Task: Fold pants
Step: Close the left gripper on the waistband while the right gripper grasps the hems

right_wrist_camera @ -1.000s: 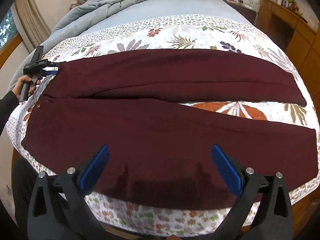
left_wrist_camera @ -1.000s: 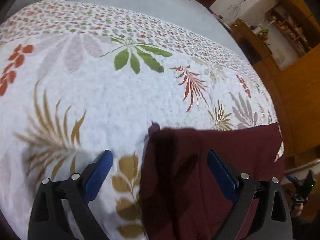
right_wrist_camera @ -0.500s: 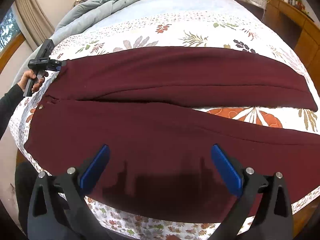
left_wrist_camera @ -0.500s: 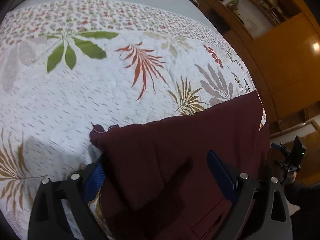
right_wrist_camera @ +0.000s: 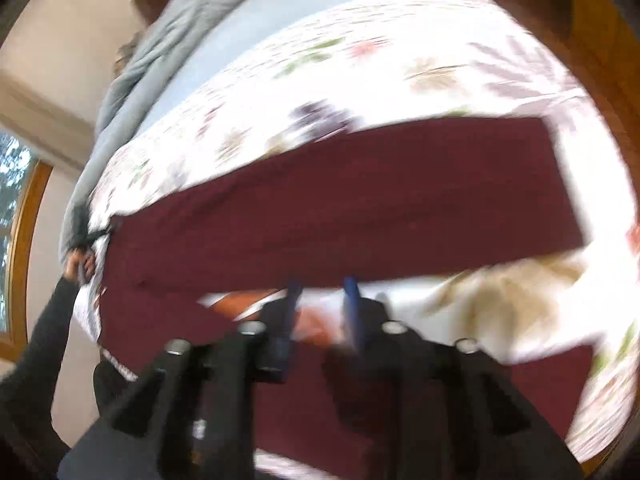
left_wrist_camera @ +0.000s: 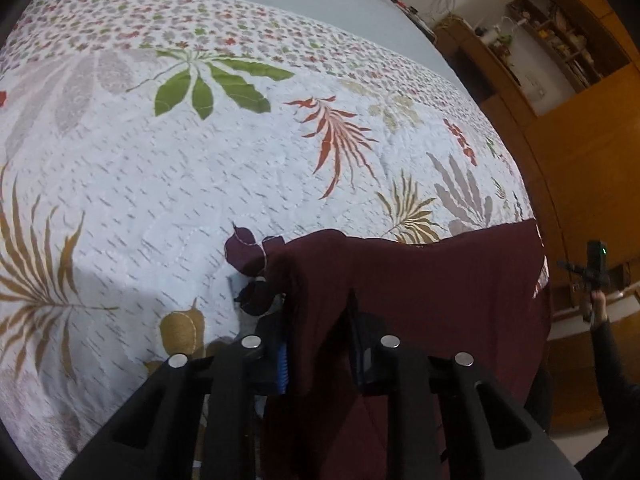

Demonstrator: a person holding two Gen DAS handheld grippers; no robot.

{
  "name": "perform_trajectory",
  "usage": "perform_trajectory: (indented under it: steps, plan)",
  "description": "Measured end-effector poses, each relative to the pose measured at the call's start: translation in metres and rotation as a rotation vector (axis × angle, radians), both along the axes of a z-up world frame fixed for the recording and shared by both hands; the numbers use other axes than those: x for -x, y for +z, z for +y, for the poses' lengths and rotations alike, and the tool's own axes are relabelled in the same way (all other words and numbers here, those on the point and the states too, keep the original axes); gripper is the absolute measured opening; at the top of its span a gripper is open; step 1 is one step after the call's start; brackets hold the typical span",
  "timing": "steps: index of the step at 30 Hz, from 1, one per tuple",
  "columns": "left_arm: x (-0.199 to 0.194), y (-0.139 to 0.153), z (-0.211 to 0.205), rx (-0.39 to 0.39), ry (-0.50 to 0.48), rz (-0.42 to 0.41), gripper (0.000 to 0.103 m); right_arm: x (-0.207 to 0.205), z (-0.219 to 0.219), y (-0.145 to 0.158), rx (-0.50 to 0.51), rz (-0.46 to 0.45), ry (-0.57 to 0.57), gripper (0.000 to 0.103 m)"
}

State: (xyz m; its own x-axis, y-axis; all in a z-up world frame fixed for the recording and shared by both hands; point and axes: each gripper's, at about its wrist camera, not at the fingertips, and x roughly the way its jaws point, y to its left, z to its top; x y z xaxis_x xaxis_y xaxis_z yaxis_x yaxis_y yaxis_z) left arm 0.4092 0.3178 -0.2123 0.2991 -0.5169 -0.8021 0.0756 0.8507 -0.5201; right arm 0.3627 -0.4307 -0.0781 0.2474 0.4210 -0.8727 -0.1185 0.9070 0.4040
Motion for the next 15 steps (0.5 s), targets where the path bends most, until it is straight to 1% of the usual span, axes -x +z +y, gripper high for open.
perform_trajectory:
  steps: [1, 2, 4, 6, 7, 8, 10, 13, 15]
  plan:
    - [-0.001, -0.001, 0.000, -0.004, 0.010, 0.007, 0.023, -0.021, -0.027, -0.002, 0.021, -0.006, -0.038, 0.063]
    - [-0.001, -0.001, 0.001, -0.006, 0.017, 0.013, 0.023, -0.036, -0.046, -0.003, 0.038, -0.013, -0.067, 0.066]
    - [-0.002, -0.002, 0.000, -0.016, 0.031, 0.024, 0.023, -0.067, -0.085, -0.009, 0.050, -0.017, -0.129, 0.066]
    - [-0.003, -0.003, -0.002, -0.022, 0.046, 0.037, 0.023, -0.090, -0.117, -0.022, 0.011, 0.008, -0.175, 0.066]
    - [-0.004, -0.003, -0.002, -0.024, 0.055, 0.047, 0.023, -0.101, -0.130, -0.029, 0.017, 0.019, -0.193, 0.067]
    - [-0.004, -0.004, -0.003, -0.027, 0.061, 0.056, 0.023, -0.109, -0.139, -0.036, 0.016, 0.022, -0.204, 0.070]
    - [-0.007, -0.005, -0.004, -0.033, 0.073, 0.076, 0.023, -0.120, -0.146, -0.048, -0.022, 0.035, -0.184, 0.070]
    - [-0.007, -0.005, -0.006, -0.045, 0.087, 0.091, 0.023, -0.130, -0.149, -0.062, -0.010, 0.055, -0.139, 0.070]
    - [-0.007, -0.004, -0.006, -0.050, 0.094, 0.102, 0.024, -0.131, -0.147, -0.073, -0.023, 0.081, -0.096, 0.076]
